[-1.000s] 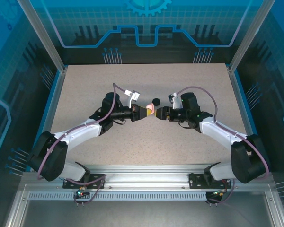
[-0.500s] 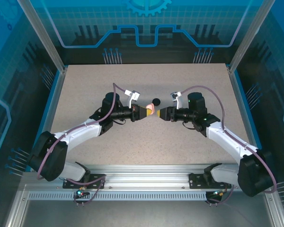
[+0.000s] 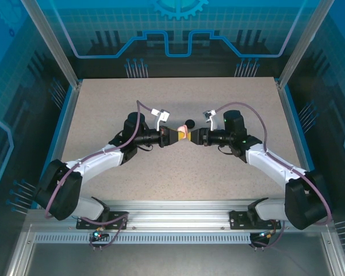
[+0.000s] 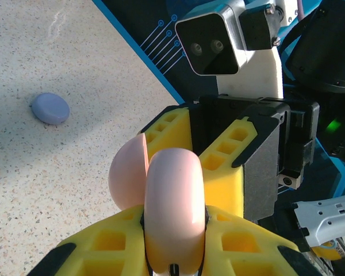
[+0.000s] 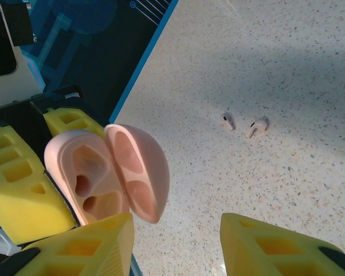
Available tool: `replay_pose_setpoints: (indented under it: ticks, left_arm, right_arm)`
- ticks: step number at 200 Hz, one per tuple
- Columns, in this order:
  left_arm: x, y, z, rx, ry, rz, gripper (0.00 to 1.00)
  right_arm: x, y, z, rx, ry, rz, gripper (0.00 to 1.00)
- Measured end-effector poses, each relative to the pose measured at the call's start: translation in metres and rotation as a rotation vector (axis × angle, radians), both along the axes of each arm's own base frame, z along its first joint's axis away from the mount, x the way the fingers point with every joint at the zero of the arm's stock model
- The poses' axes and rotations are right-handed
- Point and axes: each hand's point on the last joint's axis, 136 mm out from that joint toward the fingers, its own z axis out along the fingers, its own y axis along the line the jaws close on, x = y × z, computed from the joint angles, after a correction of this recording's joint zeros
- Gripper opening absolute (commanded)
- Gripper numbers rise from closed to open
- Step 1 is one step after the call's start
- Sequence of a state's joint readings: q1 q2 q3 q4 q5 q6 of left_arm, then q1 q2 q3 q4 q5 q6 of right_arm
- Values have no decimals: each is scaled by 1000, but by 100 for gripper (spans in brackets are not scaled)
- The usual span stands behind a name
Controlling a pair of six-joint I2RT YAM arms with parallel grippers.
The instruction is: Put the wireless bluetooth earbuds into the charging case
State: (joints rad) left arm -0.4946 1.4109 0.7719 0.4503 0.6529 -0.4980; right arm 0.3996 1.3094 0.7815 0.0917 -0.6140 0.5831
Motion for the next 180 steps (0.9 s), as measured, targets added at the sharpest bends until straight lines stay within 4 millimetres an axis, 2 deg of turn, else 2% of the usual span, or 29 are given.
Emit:
replay_pose_setpoints:
  ticks: [43, 80, 95, 116, 136, 180]
  left_arm:
    - [0, 0, 1, -2, -2, -1, 0]
    - [-1, -1, 0, -2, 1, -9, 0]
    - [-1, -1, 0, -2, 2, -8, 0]
    - [-1, -1, 0, -2, 1, -8, 0]
    - [-1, -1, 0, -2, 0, -7, 0]
    - [0, -1, 0, -1, 0, -1, 0]
  right_arm:
    - [3, 7, 2, 3, -2, 13, 36]
    - [7, 9, -2, 1, 10, 9, 24]
    - [8, 10, 0, 4, 9, 12, 22]
    - [8, 13, 1, 10, 6, 22, 14]
    - [8, 14, 4, 14, 4, 31, 0]
    - [8, 14, 3, 10, 10, 27, 0]
